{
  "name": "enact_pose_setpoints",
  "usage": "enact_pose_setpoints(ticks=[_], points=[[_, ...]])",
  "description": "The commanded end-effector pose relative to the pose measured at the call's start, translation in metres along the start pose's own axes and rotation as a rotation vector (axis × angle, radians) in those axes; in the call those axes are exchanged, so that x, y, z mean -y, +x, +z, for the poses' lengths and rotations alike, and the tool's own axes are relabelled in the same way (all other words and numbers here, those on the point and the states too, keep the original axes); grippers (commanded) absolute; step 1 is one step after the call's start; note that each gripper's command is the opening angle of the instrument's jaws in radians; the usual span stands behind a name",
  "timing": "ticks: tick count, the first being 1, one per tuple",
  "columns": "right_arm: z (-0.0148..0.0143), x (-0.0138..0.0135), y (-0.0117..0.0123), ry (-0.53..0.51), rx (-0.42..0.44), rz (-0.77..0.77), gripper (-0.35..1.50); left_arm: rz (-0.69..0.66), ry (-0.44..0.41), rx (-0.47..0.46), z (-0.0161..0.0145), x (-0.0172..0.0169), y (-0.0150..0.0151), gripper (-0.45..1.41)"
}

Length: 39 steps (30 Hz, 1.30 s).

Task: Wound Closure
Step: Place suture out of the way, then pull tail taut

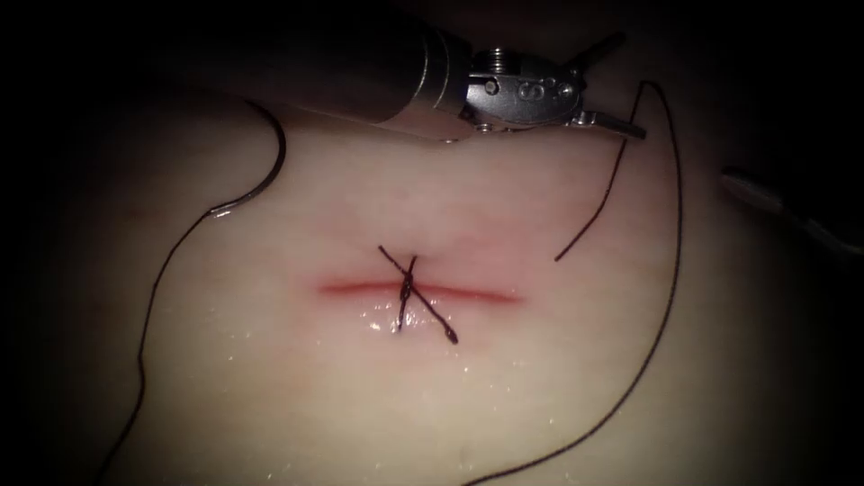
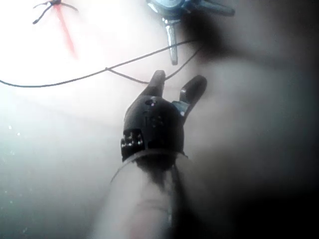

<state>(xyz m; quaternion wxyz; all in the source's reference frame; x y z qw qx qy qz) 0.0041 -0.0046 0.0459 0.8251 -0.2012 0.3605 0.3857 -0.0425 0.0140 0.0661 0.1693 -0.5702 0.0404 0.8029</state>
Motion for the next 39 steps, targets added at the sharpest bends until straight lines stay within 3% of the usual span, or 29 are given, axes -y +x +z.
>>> enact_pose_setpoints(ticks=[1, 3, 8, 9, 14, 17, 20, 22, 23, 25, 28, 32, 34, 38, 39], points=[[0.0008, 0.0006, 0.0005, 0.012, -0.005, -0.018, 1.01, -0.004, -0.006, 0.008, 0.0006, 0.0001, -0.0002, 1.28], [0.0009, 0.0006, 0.0014, 0.040, -0.010, -0.019, 1.21, -0.010, -0.054, 0.034, -0.0004, 0.0008, 0.0000, 1.40], [0.0009, 0.0009, 0.0023, 0.075, -0.027, -0.012, 1.26, -0.036, -0.080, 0.074, -0.0033, 0.0017, 0.0005, 1.40], [0.0007, 0.0010, 0.0032, 0.084, -0.053, -0.020, 1.28, -0.041, -0.071, 0.104, -0.0064, 0.0025, 0.0009, 1.40], [0.0003, 0.0009, 0.0051, 0.118, -0.093, -0.026, 1.30, -0.047, -0.083, 0.120, -0.0110, 0.0029, 0.0011, 1.38], [0.0003, 0.0030, 0.0084, 0.203, -0.142, -0.032, 1.31, -0.055, -0.051, 0.103, -0.0151, 0.0004, 0.0015, 1.13], [0.0009, 0.0057, 0.0094, 0.247, -0.150, -0.046, 1.28, -0.034, -0.049, 0.107, -0.0169, -0.0018, 0.0020, 0.88], [0.0012, 0.0066, 0.0095, 0.266, -0.146, -0.045, 1.28, -0.009, -0.047, 0.112, -0.0175, -0.0028, 0.0022, 0.79], [0.0022, 0.0094, 0.0092, 0.318, -0.144, -0.058, 1.25, 0.051, -0.032, 0.131, -0.0184, -0.0055, 0.0025, 0.67], [0.0029, 0.0109, 0.0084, 0.350, -0.152, -0.068, 1.18, 0.114, -0.033, 0.158, -0.0188, -0.0077, 0.0026, 0.52], [0.0036, 0.0124, 0.0068, 0.354, -0.133, -0.089, 1.14, 0.193, -0.037, 0.205, -0.0190, -0.0104, 0.0026, 0.47], [0.0040, 0.0131, 0.0055, 0.356, -0.131, -0.104, 1.14, 0.255, -0.052, 0.246, -0.0191, -0.0127, 0.0022, 0.47], [0.0039, 0.0134, 0.0042, 0.364, -0.122, -0.126, 1.04, 0.282, -0.087, 0.305, -0.0193, -0.0148, 0.0016, 0.47], [0.0037, 0.0129, 0.0038, 0.354, -0.115, -0.130, 0.99, 0.336, -0.115, 0.350, -0.0194, -0.0160, 0.0009, 0.46], [0.0037, 0.0127, 0.0037, 0.353, -0.114, -0.131, 0.94, 0.376, -0.131, 0.377, -0.0193, -0.0164, 0.0006, 0.37]])
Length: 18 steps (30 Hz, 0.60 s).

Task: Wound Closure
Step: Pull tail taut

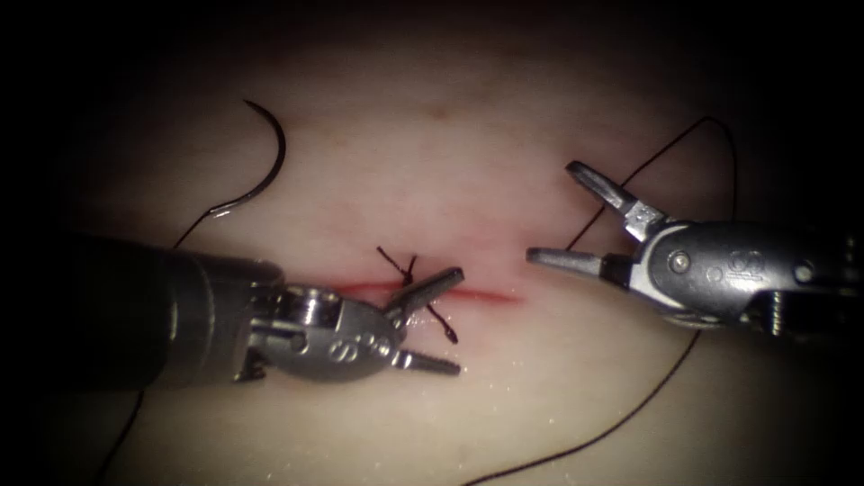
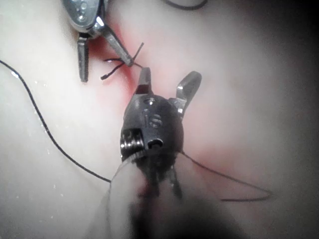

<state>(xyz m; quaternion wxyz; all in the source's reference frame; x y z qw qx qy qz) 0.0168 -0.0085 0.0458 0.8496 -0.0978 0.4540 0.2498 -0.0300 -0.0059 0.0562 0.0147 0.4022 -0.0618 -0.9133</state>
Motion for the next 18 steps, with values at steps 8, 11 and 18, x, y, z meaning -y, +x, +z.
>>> enact_pose_setpoints(ticks=[8, 11, 18], points=[[0.0008, 0.0003, -0.0005, -0.003, -0.003, -0.002, 0.94, 0.227, 0.046, 0.149, 0.0018, -0.0011, 0.0003, 0.32], [0.0009, 0.0004, -0.0008, -0.004, -0.004, 0.001, 0.93, 0.321, 0.041, 0.170, 0.0020, -0.0011, 0.0004, 0.32], [0.0013, 0.0002, -0.0014, -0.004, -0.001, 0.002, 0.93, 0.366, 0.068, 0.178, 0.0019, -0.0012, 0.0004, 0.20]])
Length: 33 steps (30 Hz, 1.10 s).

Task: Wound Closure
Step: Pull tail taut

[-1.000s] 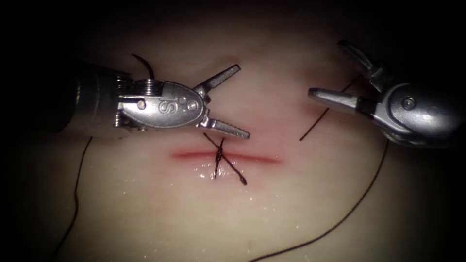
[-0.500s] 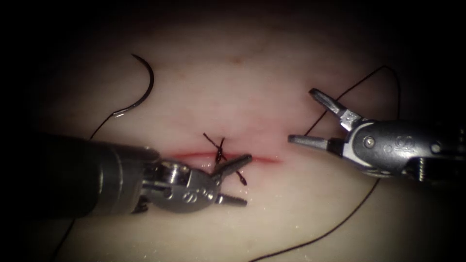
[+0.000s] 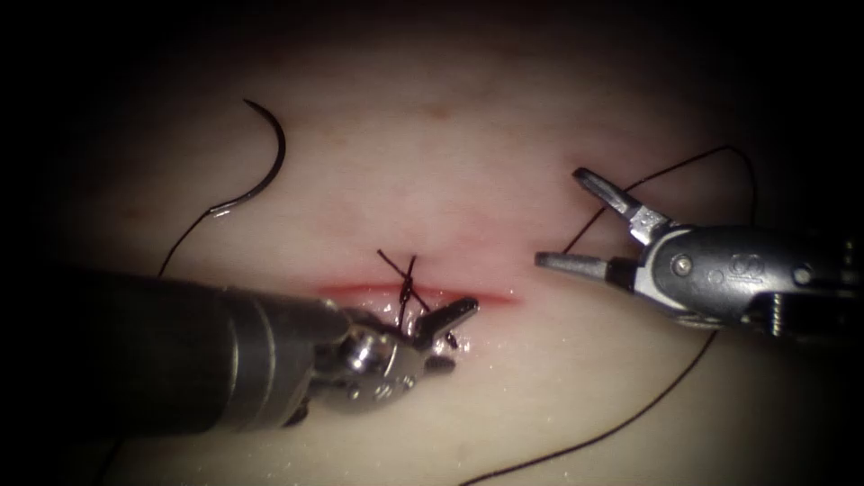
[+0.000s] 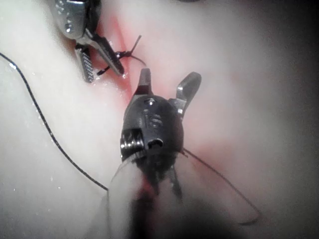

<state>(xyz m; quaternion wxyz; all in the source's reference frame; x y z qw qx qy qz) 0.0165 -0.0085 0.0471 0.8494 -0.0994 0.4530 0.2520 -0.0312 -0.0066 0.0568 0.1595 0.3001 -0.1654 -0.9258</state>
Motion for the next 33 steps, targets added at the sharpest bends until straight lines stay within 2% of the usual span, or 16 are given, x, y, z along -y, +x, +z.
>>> enact_pose_setpoints(ticks=[1, 2, 3, 4, 5, 14, 17, 19, 24, 25, 28, 33], points=[[0.0008, 0.0004, -0.0003, 0.001, -0.002, 0.000, 0.93, 0.007, 0.006, -0.008, 0.0006, -0.0004, 0.0003, 0.17], [0.0009, 0.0004, -0.0003, 0.002, 0.001, 0.005, 0.93, 0.011, 0.011, -0.010, 0.0006, -0.0004, 0.0003, 0.12], [0.0009, 0.0004, -0.0004, 0.003, 0.003, 0.005, 0.93, 0.027, 0.011, -0.012, 0.0006, -0.0005, 0.0003, -0.10], [0.0009, 0.0004, -0.0004, 0.003, 0.003, 0.005, 0.93, 0.027, 0.011, -0.012, 0.0006, -0.0005, 0.0003, -0.10], [0.0010, 0.0003, -0.0004, 0.003, 0.003, 0.005, 0.91, 0.048, 0.008, -0.028, 0.0005, -0.0005, 0.0004, -0.45], [0.0013, 0.0004, -0.0007, 0.006, 0.009, 0.002, 0.91, 0.052, -0.003, -0.070, -0.0001, 0.0002, -0.0005, -0.45], [0.0017, 0.0005, -0.0011, 0.066, -0.020, -0.002, 0.86, 0.039, 0.003, -0.112, -0.0008, 0.0011, -0.0010, -0.45], [0.0025, 0.0010, -0.0018, 0.149, -0.050, -0.021, 0.86, 0.003, 0.009, -0.155, -0.0015, 0.0018, -0.0014, -0.45], [0.0044, 0.0020, -0.0034, 0.231, -0.102, -0.079, 0.93, -0.007, 0.015, -0.193, -0.0023, 0.0025, -0.0019, -0.45], [0.0053, 0.0025, -0.0044, 0.254, -0.123, -0.097, 0.94, -0.012, 0.018, -0.207, -0.0025, 0.0025, -0.0021, -0.45], [0.0067, 0.0035, -0.0056, 0.277, -0.150, -0.121, 1.06, -0.014, 0.015, -0.220, -0.0029, 0.0024, -0.0024, -0.45], [0.0092, 0.0059, -0.0060, 0.310, -0.207, -0.148, 1.04, -0.024, 0.007, -0.238, -0.0038, 0.0021, -0.0032, -0.45]])
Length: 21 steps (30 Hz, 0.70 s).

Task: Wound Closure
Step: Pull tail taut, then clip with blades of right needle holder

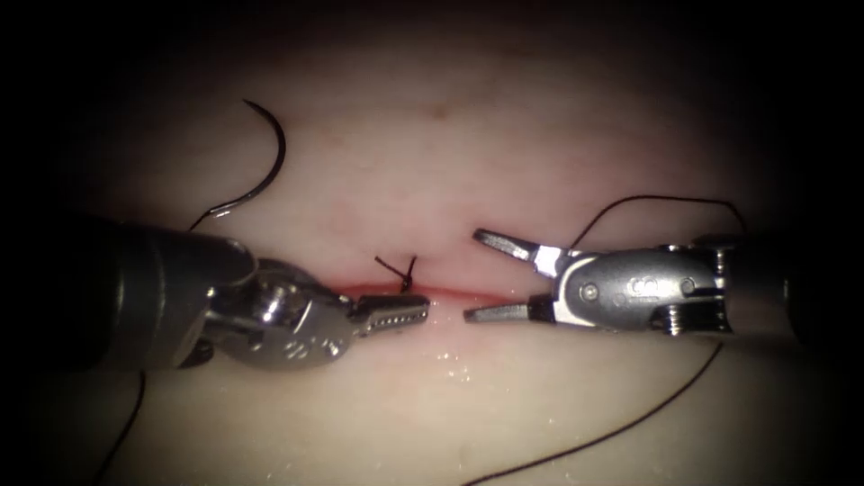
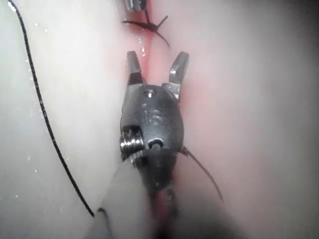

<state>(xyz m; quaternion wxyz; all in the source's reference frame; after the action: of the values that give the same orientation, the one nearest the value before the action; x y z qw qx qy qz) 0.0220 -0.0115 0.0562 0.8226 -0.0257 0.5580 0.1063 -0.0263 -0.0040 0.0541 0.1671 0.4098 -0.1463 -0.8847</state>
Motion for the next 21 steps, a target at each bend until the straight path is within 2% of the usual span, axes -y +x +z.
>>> enact_pose_setpoints(ticks=[1, 4, 5, 12, 21], points=[[0.0024, 0.0010, 0.0003, -0.007, -0.054, -0.020, 1.04, -0.013, -0.004, -0.016, 0.0005, -0.0005, -0.0001, -0.45], [0.0042, 0.0016, 0.0011, 0.012, -0.093, -0.062, 1.04, -0.020, -0.010, -0.054, 0.0005, -0.0004, -0.0004, -0.45], [0.0054, 0.0020, 0.0017, 0.021, -0.128, -0.090, 0.98, -0.022, -0.018, -0.102, 0.0006, -0.0004, -0.0007, -0.45], [0.0065, 0.0020, 0.0023, -0.004, -0.136, -0.106, 0.96, -0.052, -0.046, -0.229, 0.0008, -0.0008, -0.0019, -0.45], [0.0070, 0.0021, 0.0037, -0.002, -0.138, -0.095, 0.94, -0.041, -0.060, -0.267, 0.0010, -0.0018, -0.0022, -0.45]])
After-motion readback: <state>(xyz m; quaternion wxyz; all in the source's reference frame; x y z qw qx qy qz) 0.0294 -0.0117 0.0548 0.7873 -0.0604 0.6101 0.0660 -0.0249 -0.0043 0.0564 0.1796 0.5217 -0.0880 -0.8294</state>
